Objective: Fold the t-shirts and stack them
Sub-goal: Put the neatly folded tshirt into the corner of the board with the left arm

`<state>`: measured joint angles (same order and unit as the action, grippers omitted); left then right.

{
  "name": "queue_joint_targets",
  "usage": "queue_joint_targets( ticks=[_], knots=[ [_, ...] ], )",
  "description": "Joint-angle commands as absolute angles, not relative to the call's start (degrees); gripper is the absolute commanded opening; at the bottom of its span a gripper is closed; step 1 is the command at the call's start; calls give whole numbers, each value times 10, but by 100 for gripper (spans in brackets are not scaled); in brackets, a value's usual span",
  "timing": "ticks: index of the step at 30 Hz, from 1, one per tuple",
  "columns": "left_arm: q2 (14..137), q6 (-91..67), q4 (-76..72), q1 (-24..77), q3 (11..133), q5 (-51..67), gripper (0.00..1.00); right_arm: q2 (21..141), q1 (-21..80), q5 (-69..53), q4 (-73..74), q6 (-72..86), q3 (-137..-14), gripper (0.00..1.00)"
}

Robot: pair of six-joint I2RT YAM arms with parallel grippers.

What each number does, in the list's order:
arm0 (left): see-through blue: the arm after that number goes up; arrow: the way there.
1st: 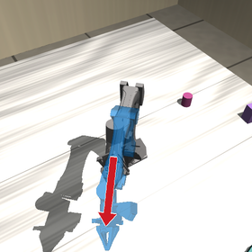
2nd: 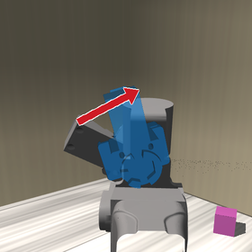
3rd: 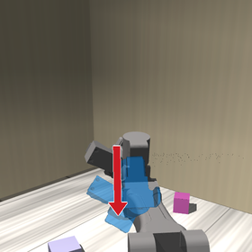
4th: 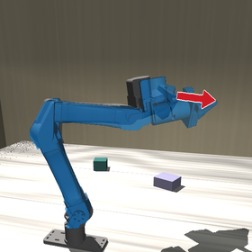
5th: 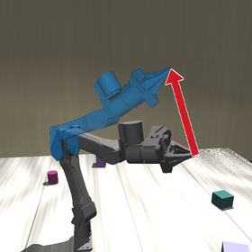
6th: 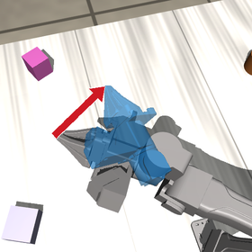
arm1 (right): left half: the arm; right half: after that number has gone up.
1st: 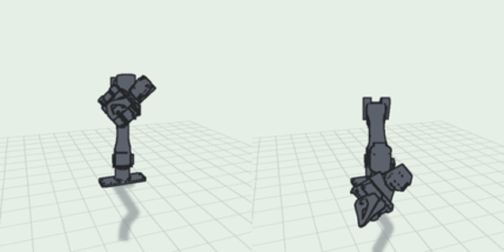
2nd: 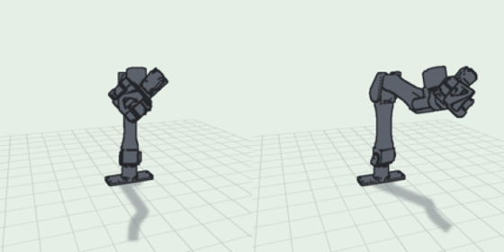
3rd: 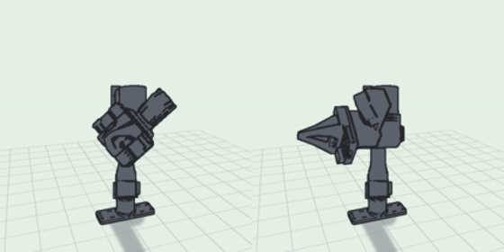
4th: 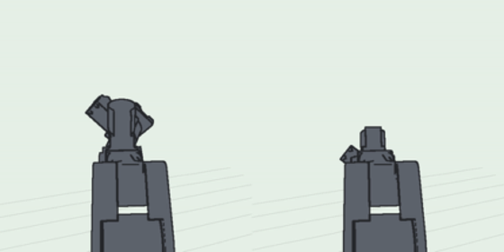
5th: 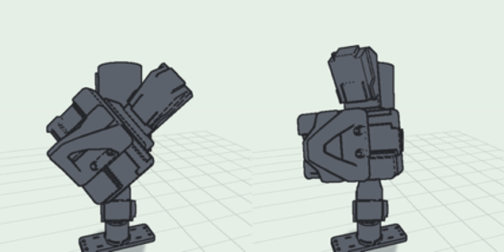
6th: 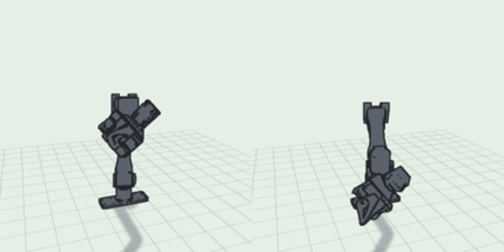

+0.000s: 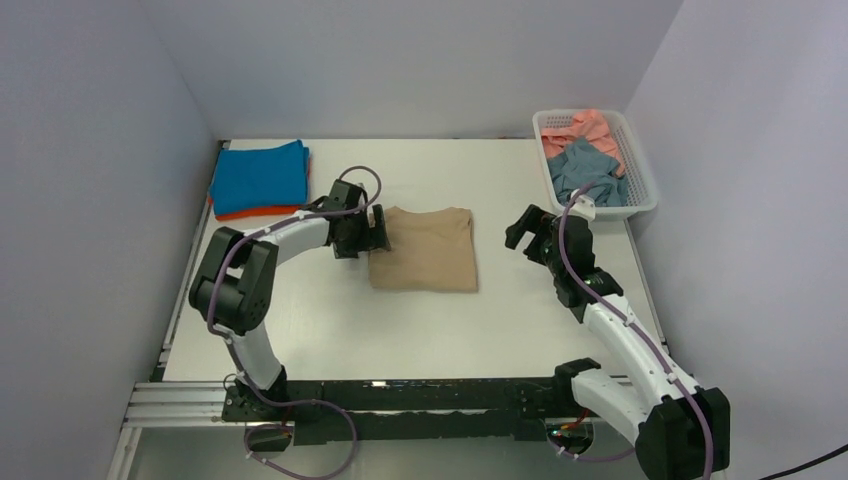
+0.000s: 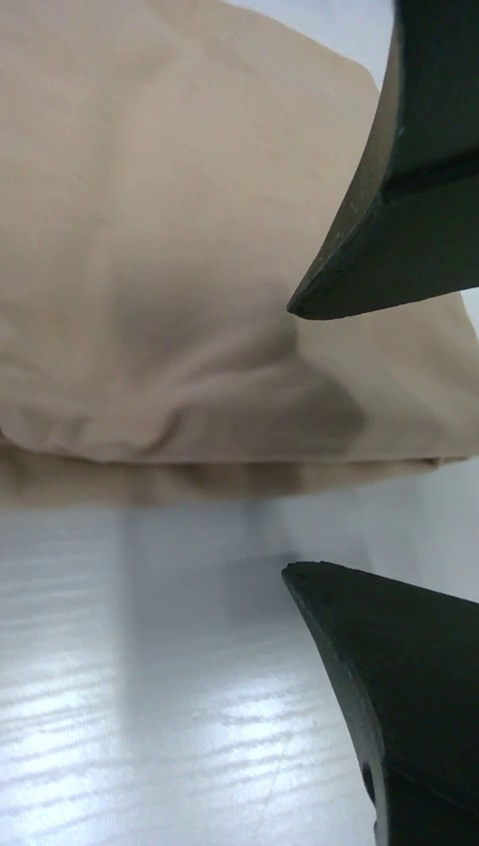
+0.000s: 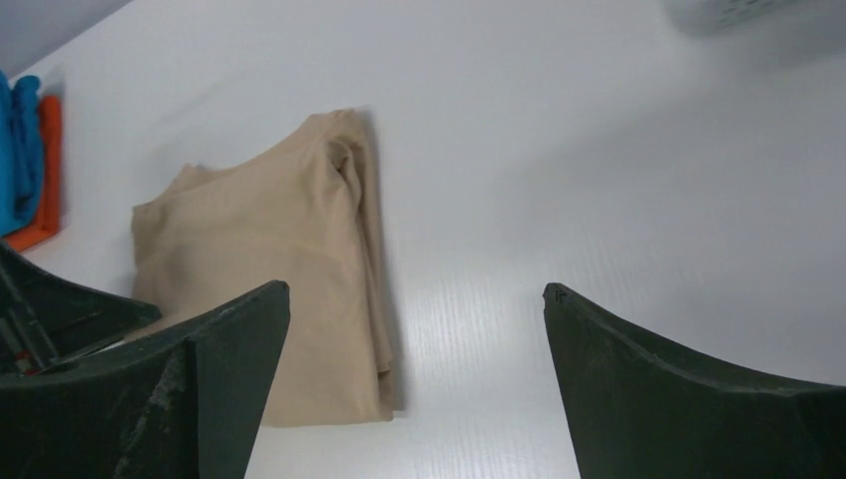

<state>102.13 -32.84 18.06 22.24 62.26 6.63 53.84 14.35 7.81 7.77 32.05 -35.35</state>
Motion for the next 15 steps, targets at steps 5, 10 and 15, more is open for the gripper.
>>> queue_joint_targets(
  ticks=[5, 10, 15],
  knots=[
    [1100, -369, 236, 292, 679, 15, 81, 546, 130, 127, 100, 294, -343, 100],
    [1162, -381, 291, 320, 736, -32, 58, 551, 124, 120, 92, 289, -338, 100],
    [1230, -385, 415, 357, 854, -152, 16, 554, 117, 115, 85, 284, -335, 100]
  ],
)
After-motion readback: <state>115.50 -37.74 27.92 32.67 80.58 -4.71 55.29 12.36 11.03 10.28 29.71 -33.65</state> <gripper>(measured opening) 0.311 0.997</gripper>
